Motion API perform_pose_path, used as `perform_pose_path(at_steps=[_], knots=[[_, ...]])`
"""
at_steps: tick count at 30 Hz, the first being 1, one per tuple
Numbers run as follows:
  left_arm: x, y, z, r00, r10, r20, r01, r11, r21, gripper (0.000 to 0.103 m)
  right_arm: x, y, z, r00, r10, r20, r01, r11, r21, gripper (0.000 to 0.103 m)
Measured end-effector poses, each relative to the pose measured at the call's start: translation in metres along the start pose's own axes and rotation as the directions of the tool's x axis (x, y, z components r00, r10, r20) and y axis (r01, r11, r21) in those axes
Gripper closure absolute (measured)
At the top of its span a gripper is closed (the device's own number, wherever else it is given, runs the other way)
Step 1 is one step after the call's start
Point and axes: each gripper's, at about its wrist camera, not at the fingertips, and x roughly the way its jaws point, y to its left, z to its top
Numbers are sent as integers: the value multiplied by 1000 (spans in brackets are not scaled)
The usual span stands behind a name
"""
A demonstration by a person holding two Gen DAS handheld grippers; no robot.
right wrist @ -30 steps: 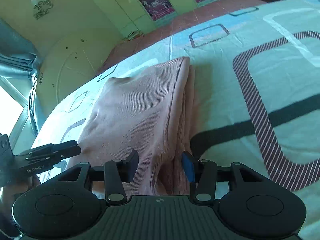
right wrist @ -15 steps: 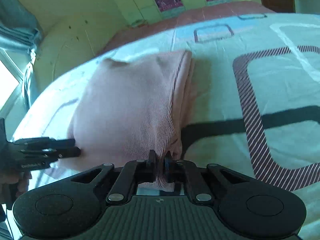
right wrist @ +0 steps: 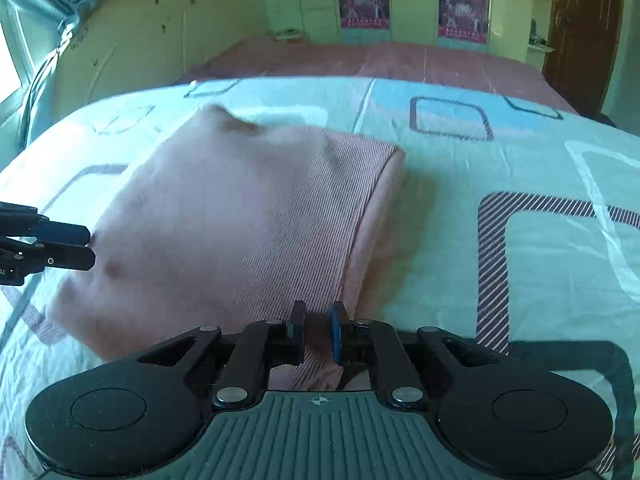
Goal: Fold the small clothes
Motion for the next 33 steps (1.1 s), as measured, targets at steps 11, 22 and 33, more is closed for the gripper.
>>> perform_pose_path(at_steps=[11, 22, 33], knots=[[121, 18, 55, 996, 33, -84, -31, 999, 29, 63, 107, -9, 56, 988, -146, -47, 144, 989, -33, 94], [129, 27, 81, 999, 47, -7, -47, 999, -1, 65, 97, 6, 81, 993, -79, 90, 80, 997, -7, 92], [85, 22, 59, 999, 52, 9, -52, 996, -68, 63, 91, 11, 90, 996, -79, 45, 77, 997, 30, 90]])
